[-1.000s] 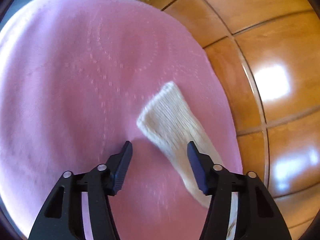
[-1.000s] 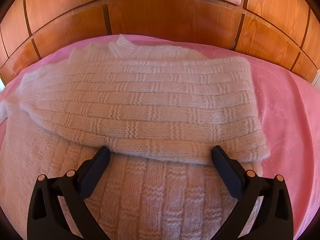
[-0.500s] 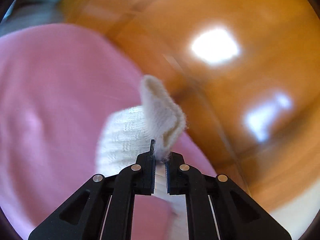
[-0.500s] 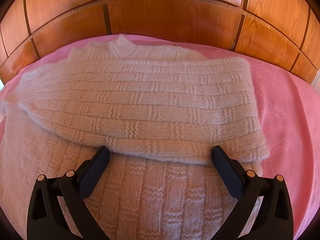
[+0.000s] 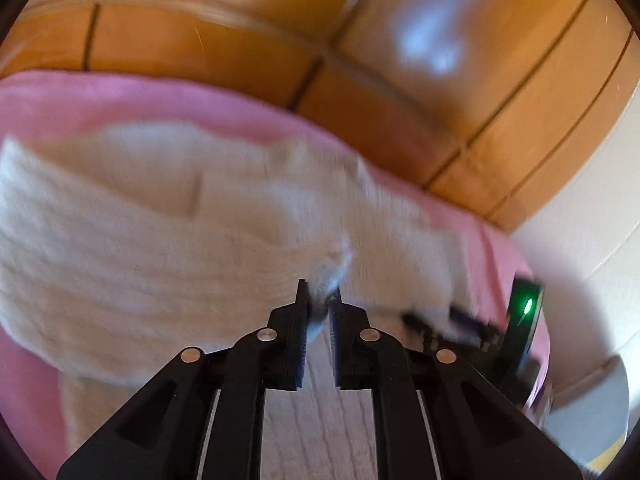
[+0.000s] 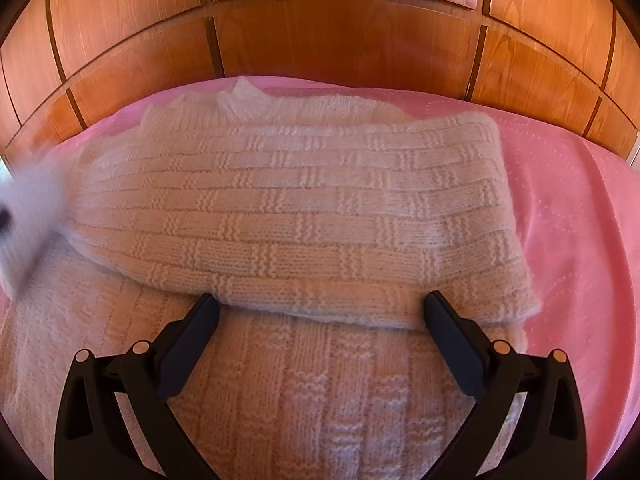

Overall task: Fold small clothes
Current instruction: 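Grasp the other sweater side with the right gripper and fold it inward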

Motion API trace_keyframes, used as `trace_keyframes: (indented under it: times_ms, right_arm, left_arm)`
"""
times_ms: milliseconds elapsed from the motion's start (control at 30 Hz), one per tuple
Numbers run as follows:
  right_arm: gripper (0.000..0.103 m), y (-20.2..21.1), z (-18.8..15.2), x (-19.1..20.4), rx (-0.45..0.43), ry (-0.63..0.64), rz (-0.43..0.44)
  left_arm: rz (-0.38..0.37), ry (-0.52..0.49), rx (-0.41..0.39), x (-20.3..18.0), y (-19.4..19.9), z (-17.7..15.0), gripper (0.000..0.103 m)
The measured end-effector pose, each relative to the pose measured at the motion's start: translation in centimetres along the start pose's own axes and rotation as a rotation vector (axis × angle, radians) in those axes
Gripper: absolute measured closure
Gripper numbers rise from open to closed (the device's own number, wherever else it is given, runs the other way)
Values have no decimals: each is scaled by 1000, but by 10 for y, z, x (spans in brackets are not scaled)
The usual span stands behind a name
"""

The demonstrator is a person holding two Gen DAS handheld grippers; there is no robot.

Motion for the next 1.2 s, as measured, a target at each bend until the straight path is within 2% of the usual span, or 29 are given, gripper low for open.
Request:
trace_keyframes:
  times_ms: [33, 100, 167, 200, 233, 333, 433, 467, 500, 533, 567, 600, 633, 667, 767, 800, 900, 1000, 1133, 1200]
  right_arm:
    - [2, 1, -1, 1, 2, -1, 2]
    - [2, 5, 1, 3, 7, -3, 11]
    - [5, 14, 6, 6, -14, -3, 24]
    - [11, 21, 9, 12, -32, -16, 62]
    - [17, 27, 12, 19, -43, -38, 123]
    - [27, 33, 17, 63, -21, -98, 373]
    - [37, 17, 12, 107, 61, -91, 496]
    - [38, 9, 9, 119, 94, -85, 513]
    - [45, -5, 5, 132, 138, -70, 501]
    - [60, -17, 2, 141, 167, -53, 473]
    - [67, -22, 1, 147, 178, -42, 454]
    - [86, -25, 4, 158, 187, -12, 439]
    - [96, -21, 8, 167, 183, 17, 444]
    - [96, -12, 16, 177, 161, 52, 446]
    - [96, 37, 61, 197, 15, 151, 467]
    - [96, 62, 81, 196, -58, 161, 475]
    - [96, 115, 121, 168, -202, 127, 471]
    - [96, 136, 137, 115, -277, 64, 388]
    - [96, 108, 120, 18, -224, -107, 237]
    - [96, 85, 101, -24, -171, -218, 204]
  left_arm:
    - [6, -4, 6, 0, 0, -9, 73]
    - [25, -7, -2, 6, 5, -22, 58]
    - [48, -14, -17, 13, 14, -36, 57]
    - [64, -22, -20, 19, 19, -43, 57]
    - [82, -26, -25, 25, 23, -47, 57]
    - [117, -8, -27, 48, 31, -62, 57]
    - [147, 11, -21, 68, 39, -75, 57]
    - [145, 20, -20, 71, 40, -78, 57]
    - [142, 31, -18, 74, 42, -82, 57]
    - [145, 34, -21, 76, 43, -85, 57]
    - [151, 27, -25, 77, 42, -86, 57]
    - [157, 14, -28, 77, 43, -89, 57]
    - [163, 0, -33, 76, 42, -91, 57]
    - [167, -12, -40, 76, 42, -92, 57]
    - [174, -17, -40, 76, 40, -93, 57]
    - [173, -14, -39, 76, 39, -92, 57]
    - [167, -7, -40, 78, 40, -94, 57]
    - [170, -10, -40, 78, 40, -94, 57]
    - [175, -16, -36, 76, 40, -92, 57]
    - [178, -19, -30, 76, 40, -91, 57]
Point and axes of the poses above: each gripper's, at about its wrist camera, not at the fingertips, and y roughly against the way its jaws point, x to its left, z to its top, the point moved 8 cm from there along -y, roughly the way its jaws point, and after that the axes turned 12 degrees about z, right-handed, at the moved point
